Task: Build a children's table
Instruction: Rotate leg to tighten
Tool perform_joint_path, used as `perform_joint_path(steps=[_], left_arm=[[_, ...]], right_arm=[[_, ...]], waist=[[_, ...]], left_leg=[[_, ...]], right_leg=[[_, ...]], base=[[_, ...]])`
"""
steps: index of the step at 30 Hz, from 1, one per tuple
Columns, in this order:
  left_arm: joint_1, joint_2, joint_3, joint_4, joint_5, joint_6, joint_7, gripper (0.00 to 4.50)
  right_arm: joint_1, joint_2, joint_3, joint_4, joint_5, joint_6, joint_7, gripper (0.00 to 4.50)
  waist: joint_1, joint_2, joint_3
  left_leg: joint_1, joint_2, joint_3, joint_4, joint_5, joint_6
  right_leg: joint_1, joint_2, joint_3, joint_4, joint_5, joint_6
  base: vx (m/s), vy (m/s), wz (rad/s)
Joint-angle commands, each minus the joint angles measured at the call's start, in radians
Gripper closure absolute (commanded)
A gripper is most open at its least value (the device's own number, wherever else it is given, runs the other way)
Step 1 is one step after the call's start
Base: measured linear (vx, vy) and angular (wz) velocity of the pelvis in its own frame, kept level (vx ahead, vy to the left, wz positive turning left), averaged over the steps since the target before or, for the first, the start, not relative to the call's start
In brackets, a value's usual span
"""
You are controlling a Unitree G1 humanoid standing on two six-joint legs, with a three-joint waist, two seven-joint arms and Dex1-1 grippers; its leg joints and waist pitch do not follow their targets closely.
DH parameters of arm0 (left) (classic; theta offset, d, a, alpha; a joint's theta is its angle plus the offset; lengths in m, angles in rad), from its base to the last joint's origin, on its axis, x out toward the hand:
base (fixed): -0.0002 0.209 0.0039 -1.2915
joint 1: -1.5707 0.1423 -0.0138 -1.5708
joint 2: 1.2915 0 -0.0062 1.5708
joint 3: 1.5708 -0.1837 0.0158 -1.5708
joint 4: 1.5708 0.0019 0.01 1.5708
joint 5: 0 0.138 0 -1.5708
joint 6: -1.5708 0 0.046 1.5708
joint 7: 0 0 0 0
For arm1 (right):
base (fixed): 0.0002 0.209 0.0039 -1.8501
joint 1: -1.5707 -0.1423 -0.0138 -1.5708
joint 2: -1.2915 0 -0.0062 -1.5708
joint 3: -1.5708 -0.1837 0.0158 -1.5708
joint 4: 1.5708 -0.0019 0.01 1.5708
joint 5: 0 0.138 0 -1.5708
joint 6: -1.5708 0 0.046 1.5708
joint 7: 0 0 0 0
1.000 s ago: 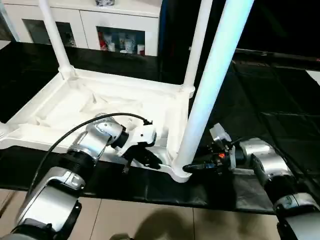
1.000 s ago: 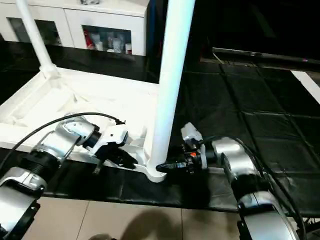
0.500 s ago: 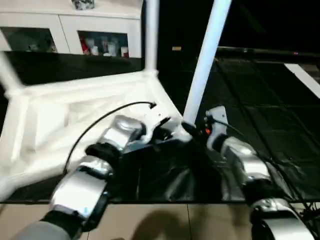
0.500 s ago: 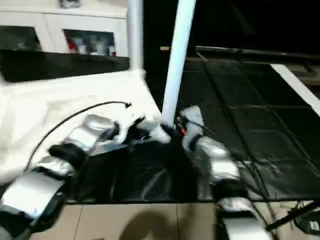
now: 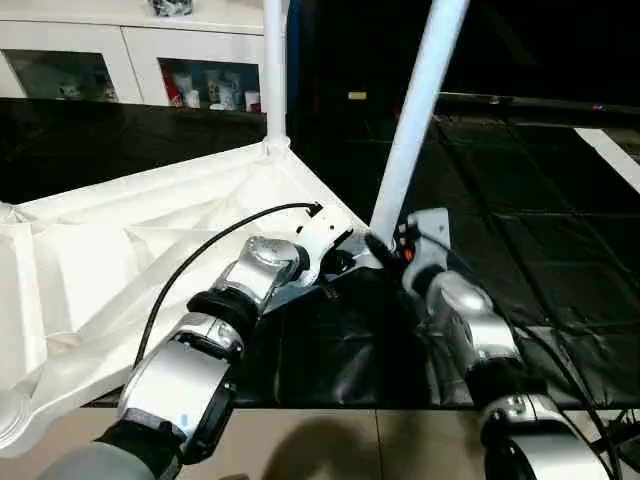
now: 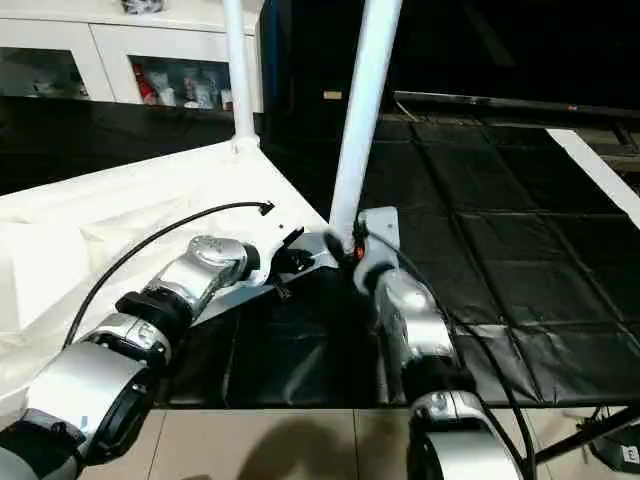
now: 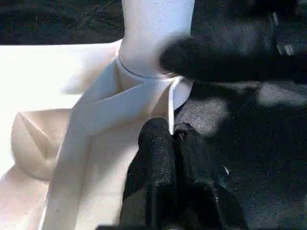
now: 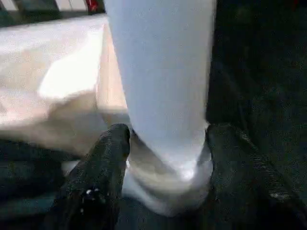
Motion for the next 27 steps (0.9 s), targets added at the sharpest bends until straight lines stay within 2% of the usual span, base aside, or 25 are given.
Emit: perform_joint_path(steps=[1, 4, 7, 9, 11, 12, 13, 14, 17, 24, 27], left_arm=[[-0.01, 0.018, -0.012, 0.001, 0.012, -0.017, -0.033, 4.5], [0.012, 0.063, -0.034, -0.022, 0.018, -0.048, -0.153, 4.5], [0.026, 0.091, -0.056, -0.039, 0.024, -0.073, -0.234, 4.5], [0.032, 0.102, -0.063, -0.045, 0.023, -0.083, -0.275, 4.5], [0.041, 0.12, -0.078, -0.053, 0.022, -0.114, -0.347, 4.5], [0.046, 0.127, -0.086, -0.059, 0.022, -0.133, -0.377, 4.5], [0.051, 0.135, -0.093, -0.067, 0.021, -0.145, -0.413, 4.5], [0.063, 0.149, -0.107, -0.089, 0.014, -0.16, -0.491, 4.5], [0.075, 0.163, -0.123, -0.118, 0.005, -0.17, -0.57, 4.5], [0.089, 0.183, -0.175, -0.165, 0.014, -0.213, -0.692, 4.5], [0.092, 0.188, -0.192, -0.182, 0.016, -0.229, -0.733, 4.5]], right_arm=[[0.014, -0.021, 0.015, -0.003, 0.017, 0.009, 0.066, 1.47], [0.048, -0.126, 0.016, -0.065, 0.067, 0.012, 0.286, 1.12], [0.058, -0.19, 0.016, -0.082, 0.078, 0.005, 0.39, 1.04], [0.059, -0.218, 0.014, -0.086, 0.086, 0.004, 0.439, 0.72], [0.06, -0.263, 0.018, -0.097, 0.103, 0.006, 0.53, 0.68], [0.06, -0.277, 0.023, -0.104, 0.109, 0.009, 0.562, 0.41], [0.062, -0.293, 0.031, -0.114, 0.117, 0.017, 0.601, 0.41], [0.063, -0.319, 0.048, -0.133, 0.13, 0.031, 0.674, 0.31], [0.06, -0.335, 0.065, -0.15, 0.139, 0.036, 0.732, 0.12], [0.033, -0.329, 0.131, -0.168, 0.136, 0.053, 0.866, 0.12], [0.017, -0.315, 0.163, -0.152, 0.122, 0.044, 0.908, 0.12]], waist=[[0.006, -0.001, -0.064], [0.014, -0.003, -0.064], [0.014, -0.003, -0.064], [0.016, -0.003, -0.062], [0.021, -0.004, -0.062], [0.029, -0.002, -0.063], [0.029, -0.002, -0.063], [0.036, -0.004, -0.064], [0.045, -0.001, -0.064], [0.064, 0.002, -0.063], [0.063, 0.002, -0.064]], left_leg=[[0.004, 0.075, -0.04, -0.067, -0.168, 0.066], [0.003, 0.072, -0.037, -0.062, -0.142, 0.102], [0.003, 0.075, -0.037, -0.063, -0.139, 0.105], [0.005, 0.075, -0.035, -0.063, -0.15, 0.101], [0.003, 0.075, -0.033, -0.061, -0.151, 0.099], [0.003, 0.077, -0.033, -0.061, -0.144, 0.102], [0.003, 0.077, -0.033, -0.061, -0.144, 0.102], [0.004, 0.081, -0.033, -0.061, -0.137, 0.107], [0.007, 0.083, -0.032, -0.062, -0.14, 0.103], [0.014, 0.088, -0.033, -0.065, -0.164, 0.071], [0.009, 0.087, -0.035, -0.067, -0.161, 0.064]], right_leg=[[0.055, -0.13, 0.081, -0.086, -0.264, -0.157], [0.058, -0.127, 0.08, -0.087, -0.249, -0.155], [0.055, -0.124, 0.078, -0.083, -0.229, -0.163], [0.054, -0.124, 0.076, -0.087, -0.264, -0.161], [0.055, -0.123, 0.075, -0.088, -0.281, -0.156], [0.054, -0.122, 0.075, -0.087, -0.278, -0.152], [0.054, -0.122, 0.075, -0.087, -0.278, -0.152], [0.053, -0.122, 0.074, -0.083, -0.262, -0.154], [0.05, -0.124, 0.075, -0.082, -0.261, -0.158], [0.045, -0.128, 0.076, -0.085, -0.295, -0.156], [0.048, -0.13, 0.076, -0.083, -0.303, -0.152]], base=[[0.0, 0.0, 0.0], [0.0, 0.0, 0.0], [0.0, 0.0, 0.0], [0.0, 0.0, 0.0], [0.0, 0.0, 0.0], [0.0, 0.0, 0.0], [0.0, 0.0, 0.0], [0.0, 0.0, 0.0], [0.0, 0.0, 0.0], [0.0, 0.0, 0.0], [0.0, 0.0, 0.0]])
